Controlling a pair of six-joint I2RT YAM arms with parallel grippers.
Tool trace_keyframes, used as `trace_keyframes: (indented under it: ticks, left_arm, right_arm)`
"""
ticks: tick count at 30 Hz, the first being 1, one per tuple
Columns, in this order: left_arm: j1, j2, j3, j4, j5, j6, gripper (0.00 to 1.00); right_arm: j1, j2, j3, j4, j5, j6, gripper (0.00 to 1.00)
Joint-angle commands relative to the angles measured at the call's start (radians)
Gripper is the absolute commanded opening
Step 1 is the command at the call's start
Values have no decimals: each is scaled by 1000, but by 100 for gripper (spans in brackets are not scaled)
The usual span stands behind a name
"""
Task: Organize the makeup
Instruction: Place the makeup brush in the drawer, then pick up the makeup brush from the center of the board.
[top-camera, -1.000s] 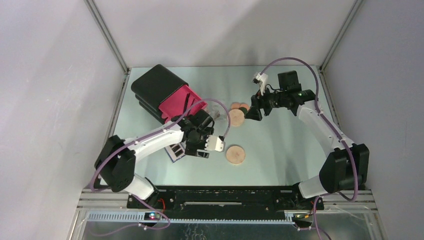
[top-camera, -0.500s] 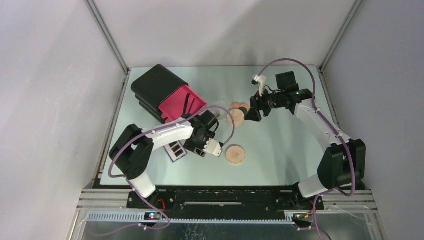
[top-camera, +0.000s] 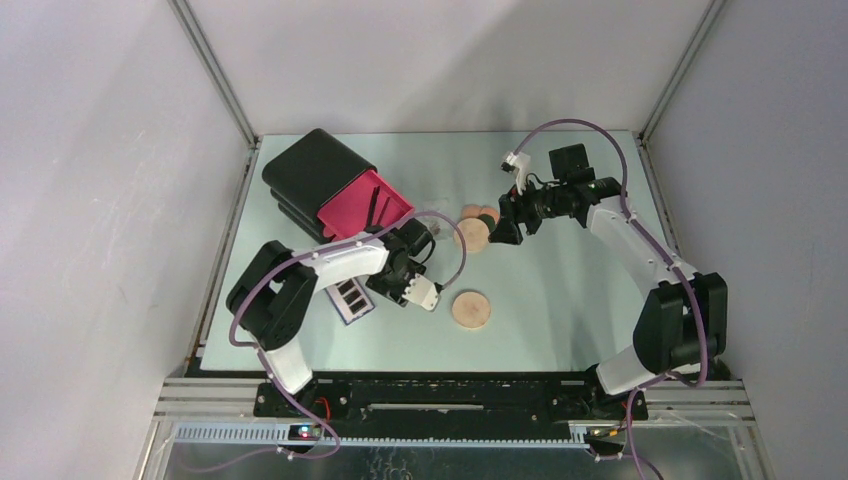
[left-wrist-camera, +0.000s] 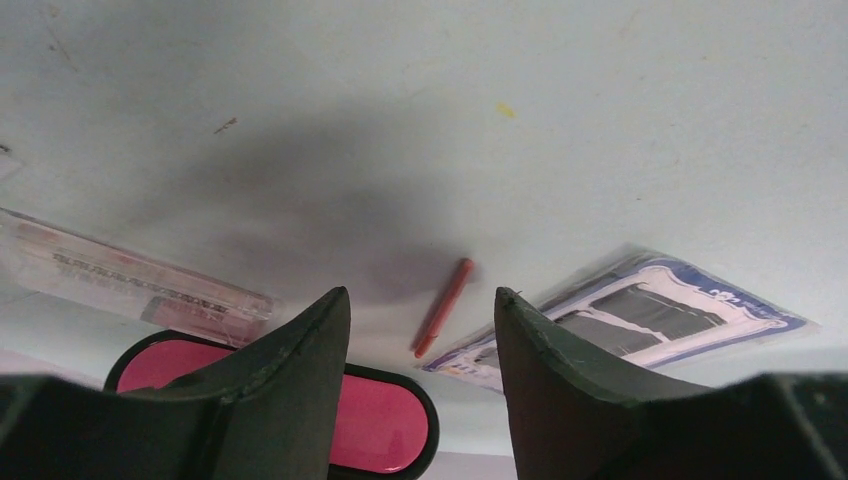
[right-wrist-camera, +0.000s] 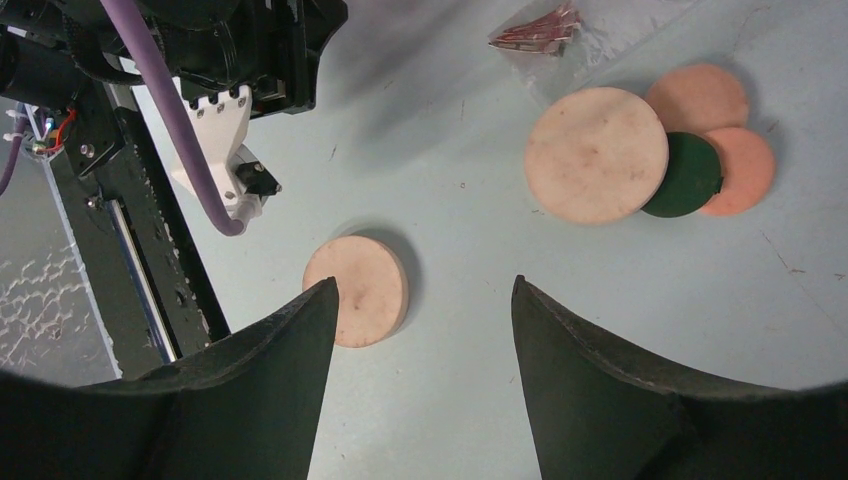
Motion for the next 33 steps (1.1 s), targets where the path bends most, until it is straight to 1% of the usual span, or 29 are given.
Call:
trace_keyframes:
  ticks: [1,6,10,15,24,33]
  left_arm:
    - [4,9,23,45,-21,44,59]
    - [7,21,14,43,-25,45,56]
    - [6,24,3,33,-28,45,55]
    - [6,11,-1,25,-29,35,58]
    - [6,-30,-5,19,-26,15,59]
    - [6,-26,-42,-2,-21,25,61]
  right_arm:
    - [-3,6,7,4,6,-21,73]
    - [-3,8,6,5,8,-22,72]
    - [-2,9,7,4,8,-23,72]
    - [0,12,6,4,8,-23,72]
    - [8,17,7,3,17,-31,72]
    - [11,22,7,1,23,-32,72]
